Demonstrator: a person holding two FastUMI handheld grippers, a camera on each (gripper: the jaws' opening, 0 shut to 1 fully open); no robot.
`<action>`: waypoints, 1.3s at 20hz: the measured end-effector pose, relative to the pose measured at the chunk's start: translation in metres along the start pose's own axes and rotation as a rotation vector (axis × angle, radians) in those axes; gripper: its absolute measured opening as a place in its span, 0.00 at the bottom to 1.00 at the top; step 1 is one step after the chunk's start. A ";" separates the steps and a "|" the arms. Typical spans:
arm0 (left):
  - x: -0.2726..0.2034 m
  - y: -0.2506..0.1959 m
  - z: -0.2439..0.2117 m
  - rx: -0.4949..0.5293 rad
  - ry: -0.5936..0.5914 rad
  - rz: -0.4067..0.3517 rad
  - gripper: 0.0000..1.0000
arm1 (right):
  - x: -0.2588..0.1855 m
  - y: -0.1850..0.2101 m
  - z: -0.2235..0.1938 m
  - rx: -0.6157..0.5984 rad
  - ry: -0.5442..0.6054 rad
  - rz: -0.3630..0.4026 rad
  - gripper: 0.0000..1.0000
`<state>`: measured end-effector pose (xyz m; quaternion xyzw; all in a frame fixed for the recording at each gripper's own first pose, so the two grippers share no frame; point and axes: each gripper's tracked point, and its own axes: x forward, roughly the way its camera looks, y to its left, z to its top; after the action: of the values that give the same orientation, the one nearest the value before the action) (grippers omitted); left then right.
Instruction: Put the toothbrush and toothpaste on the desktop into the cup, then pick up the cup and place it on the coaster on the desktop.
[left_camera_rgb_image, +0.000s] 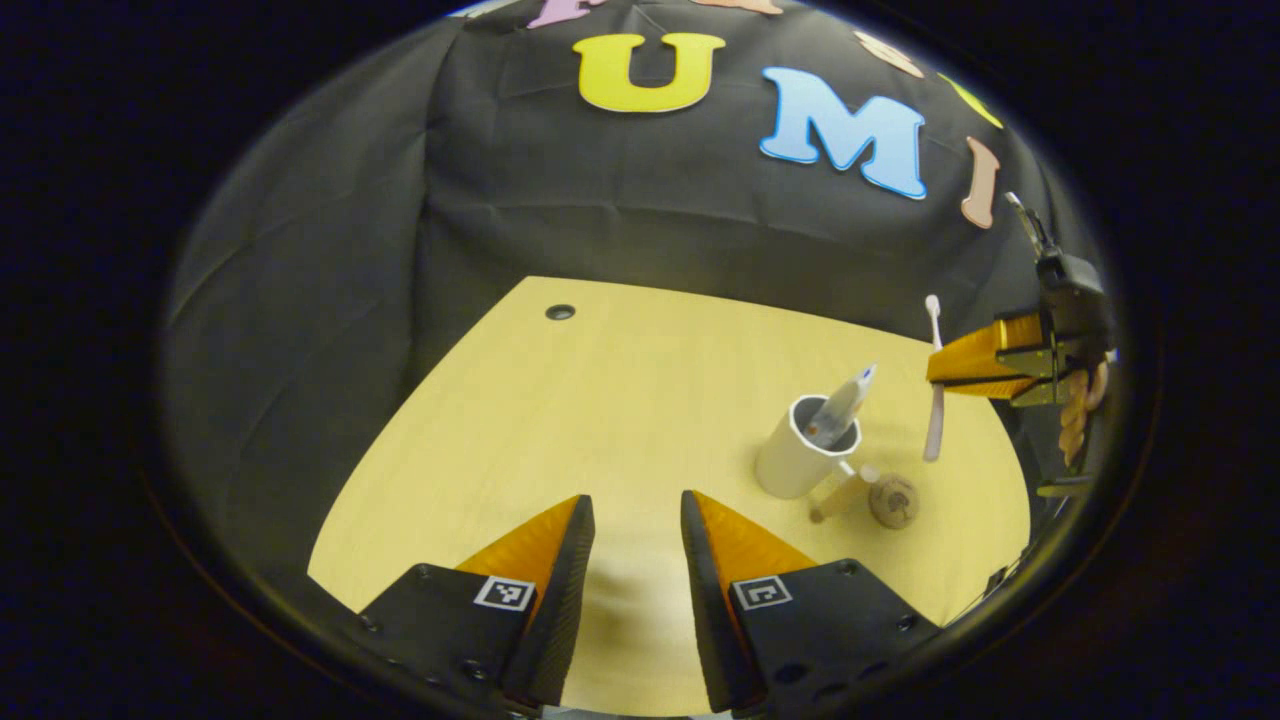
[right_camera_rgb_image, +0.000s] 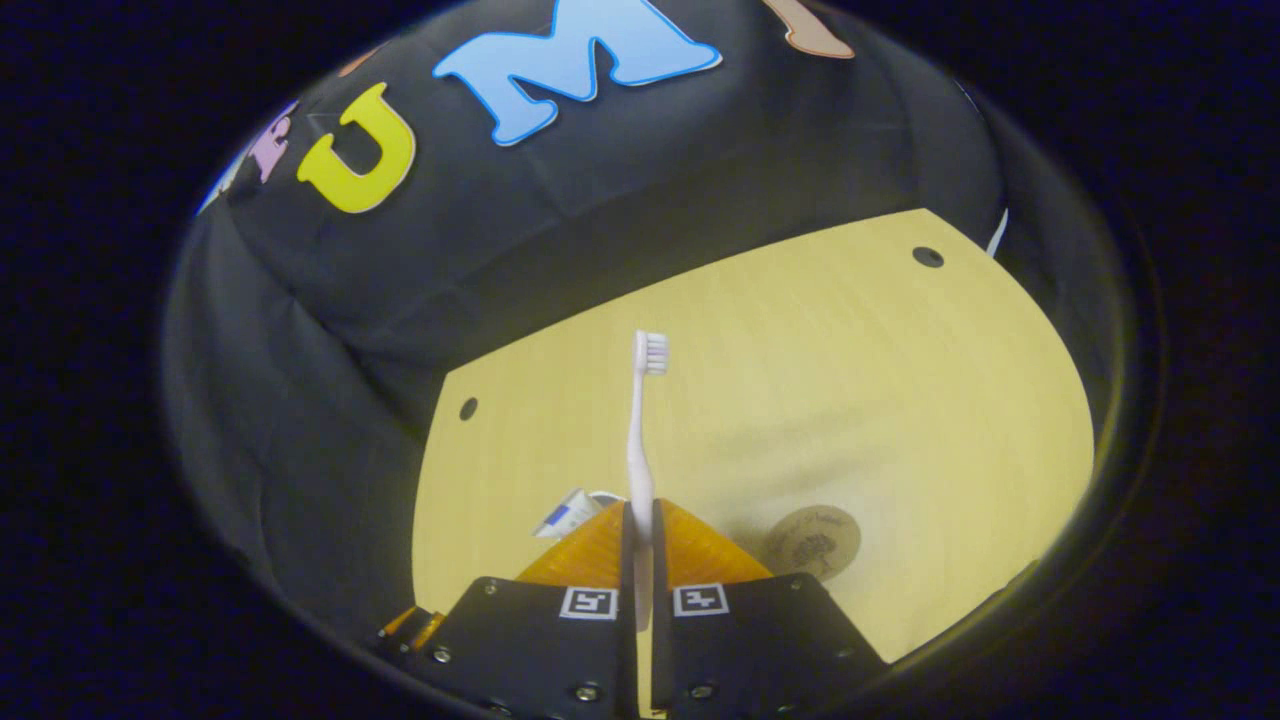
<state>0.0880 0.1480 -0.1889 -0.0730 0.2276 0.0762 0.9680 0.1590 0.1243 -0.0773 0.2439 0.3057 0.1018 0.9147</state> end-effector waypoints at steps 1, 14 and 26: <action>-0.001 0.009 -0.003 -0.010 0.002 0.014 0.62 | 0.000 0.010 0.008 -0.001 -0.022 0.014 0.06; -0.038 0.112 -0.029 -0.102 0.028 0.175 0.58 | 0.078 0.077 0.005 -0.455 -0.115 -0.008 0.06; -0.043 0.118 -0.036 -0.108 0.042 0.180 0.58 | 0.097 0.058 -0.024 -0.544 -0.160 -0.054 0.07</action>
<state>0.0131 0.2518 -0.2143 -0.1058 0.2493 0.1735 0.9469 0.2193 0.2160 -0.1134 -0.0116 0.2004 0.1359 0.9702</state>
